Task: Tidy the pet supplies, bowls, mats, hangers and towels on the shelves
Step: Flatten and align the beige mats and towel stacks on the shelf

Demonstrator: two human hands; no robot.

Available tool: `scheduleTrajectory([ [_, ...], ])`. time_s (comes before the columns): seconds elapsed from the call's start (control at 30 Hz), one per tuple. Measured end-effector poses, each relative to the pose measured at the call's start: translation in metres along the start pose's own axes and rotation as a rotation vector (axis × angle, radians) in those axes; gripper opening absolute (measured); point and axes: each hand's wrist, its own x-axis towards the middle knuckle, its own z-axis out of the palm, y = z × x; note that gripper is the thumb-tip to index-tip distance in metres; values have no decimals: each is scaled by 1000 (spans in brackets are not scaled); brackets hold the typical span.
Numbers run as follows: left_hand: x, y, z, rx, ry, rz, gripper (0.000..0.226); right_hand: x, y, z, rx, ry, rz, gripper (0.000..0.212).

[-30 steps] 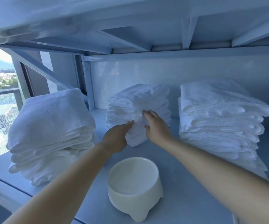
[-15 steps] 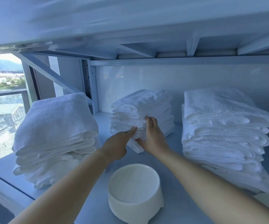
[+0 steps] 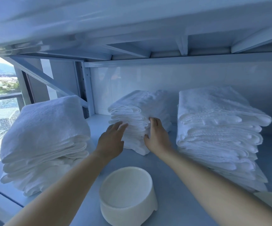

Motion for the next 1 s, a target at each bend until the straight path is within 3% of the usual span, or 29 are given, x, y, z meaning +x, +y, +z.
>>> scheduleTrajectory([
  [0.17, 15, 0, 4, 106, 20, -47, 55, -7, -8, -2, -157, 43, -61, 69],
  [0.33, 20, -2, 8, 169, 73, -41, 60, -17, -5, -7, -306, -88, -272, 48],
  [0.43, 22, -1, 10, 154, 98, -51, 60, -18, -2, -4, -319, -134, -254, 49],
  [0.63, 27, 0, 9, 105, 134, -27, 31, -18, -4, -3, -357, -170, -222, 55],
  [1.0, 10, 12, 8, 113, 180, 71, 20, -25, -8, -4, -432, -185, -110, 67],
])
